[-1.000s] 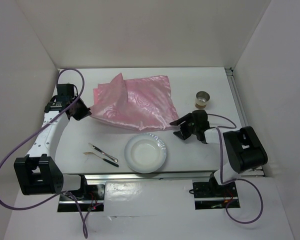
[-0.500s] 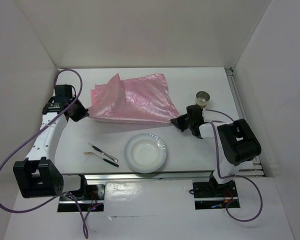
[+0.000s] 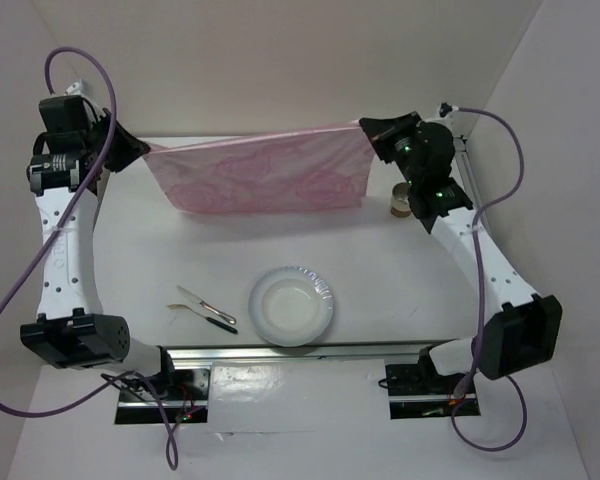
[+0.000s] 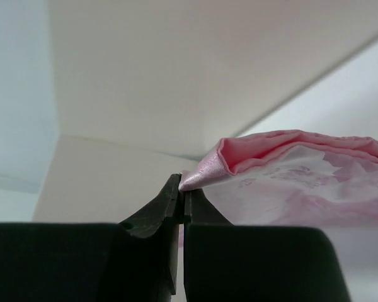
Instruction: Set the dinner table for one person
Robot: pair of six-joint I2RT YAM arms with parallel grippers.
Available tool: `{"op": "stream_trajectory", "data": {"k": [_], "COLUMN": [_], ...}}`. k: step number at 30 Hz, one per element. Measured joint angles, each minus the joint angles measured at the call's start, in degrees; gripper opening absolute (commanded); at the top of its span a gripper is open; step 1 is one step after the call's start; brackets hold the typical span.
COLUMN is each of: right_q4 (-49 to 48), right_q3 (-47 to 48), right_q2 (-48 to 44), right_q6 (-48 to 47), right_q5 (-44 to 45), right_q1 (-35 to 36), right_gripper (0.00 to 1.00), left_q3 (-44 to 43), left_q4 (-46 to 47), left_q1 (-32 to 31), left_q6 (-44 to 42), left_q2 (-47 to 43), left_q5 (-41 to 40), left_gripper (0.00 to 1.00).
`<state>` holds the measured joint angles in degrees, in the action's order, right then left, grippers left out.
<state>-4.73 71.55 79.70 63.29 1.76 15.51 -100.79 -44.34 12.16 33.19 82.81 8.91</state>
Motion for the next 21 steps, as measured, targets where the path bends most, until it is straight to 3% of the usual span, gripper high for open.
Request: {"op": "stream_trajectory", "data": {"k": [11,17,21], "right_q4": [4.50,6.10,5.57], "right_q3": [3.02,6.62,12.92], "right_q2": [-13.90,-11.72,-4.79], "right_q6": [-7.87,-10.03,-12.09], "right_q5": [-0.04,-0.81,-2.47], "right_q1": [-0.57,-1.18,-2.93], "right_gripper": [0.00,0.00,0.00], "left_q3": [-2.93,-6.54,-11.26], "left_q4": [1.62,3.04,3.67], "left_q1": [0.42,0.48,0.70], "left_q6": [1.79,1.62,0.57], "left_q2": [-7.87,-8.11,-0.42], "left_q5": [6.38,6.80,11.32], "left_gripper": [0.00,0.00,0.00]}}
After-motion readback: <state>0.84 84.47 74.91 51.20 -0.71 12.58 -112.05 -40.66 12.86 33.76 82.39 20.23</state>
